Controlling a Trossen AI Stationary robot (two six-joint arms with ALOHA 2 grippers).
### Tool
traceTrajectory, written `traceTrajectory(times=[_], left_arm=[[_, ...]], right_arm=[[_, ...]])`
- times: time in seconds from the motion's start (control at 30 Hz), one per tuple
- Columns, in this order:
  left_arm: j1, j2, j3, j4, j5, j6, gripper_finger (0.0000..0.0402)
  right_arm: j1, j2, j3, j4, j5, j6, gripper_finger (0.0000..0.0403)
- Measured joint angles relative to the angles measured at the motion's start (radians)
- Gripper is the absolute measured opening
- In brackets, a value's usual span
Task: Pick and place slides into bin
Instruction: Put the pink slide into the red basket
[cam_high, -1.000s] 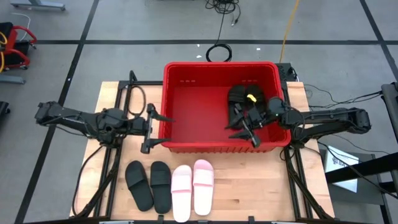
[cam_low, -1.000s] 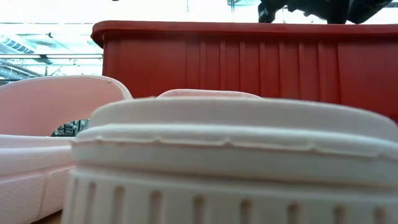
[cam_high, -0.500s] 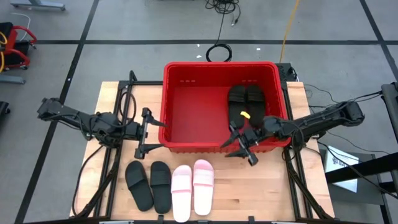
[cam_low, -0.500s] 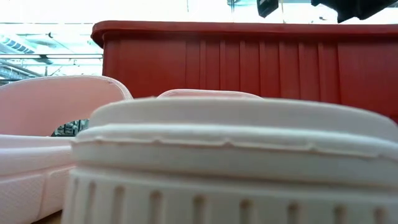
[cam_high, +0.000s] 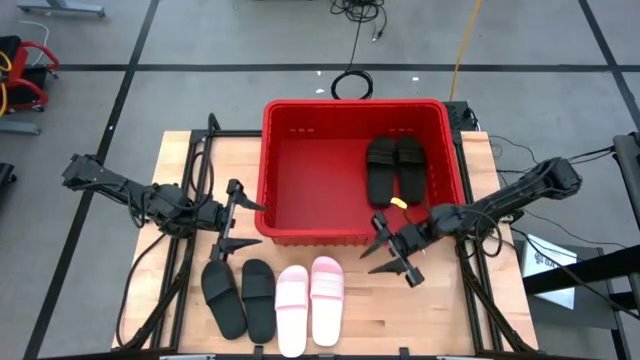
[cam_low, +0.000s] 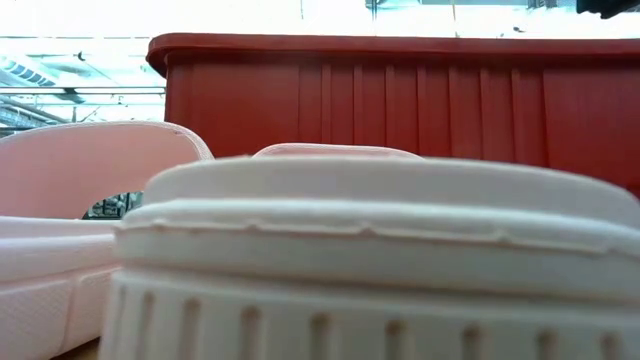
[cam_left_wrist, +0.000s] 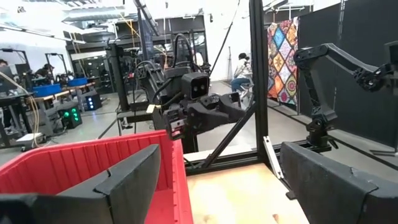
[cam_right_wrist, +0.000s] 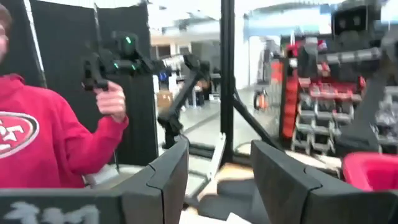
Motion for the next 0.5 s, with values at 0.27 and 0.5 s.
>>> traceTrajectory(times=[0.27, 0.5], left_arm=[[0.000, 0.000, 0.000, 0.001, -0.021, 0.005, 0.0340], [0.001, 0.000, 0.000, 0.001, -0.045, 0.008, 0.0340]], right_arm=[[0.033, 0.069, 0.047, 0.041, 0.000, -0.009, 0.0169], [0.037, 0.118, 0.177, -0.220, 0.027, -0.055, 0.0171]])
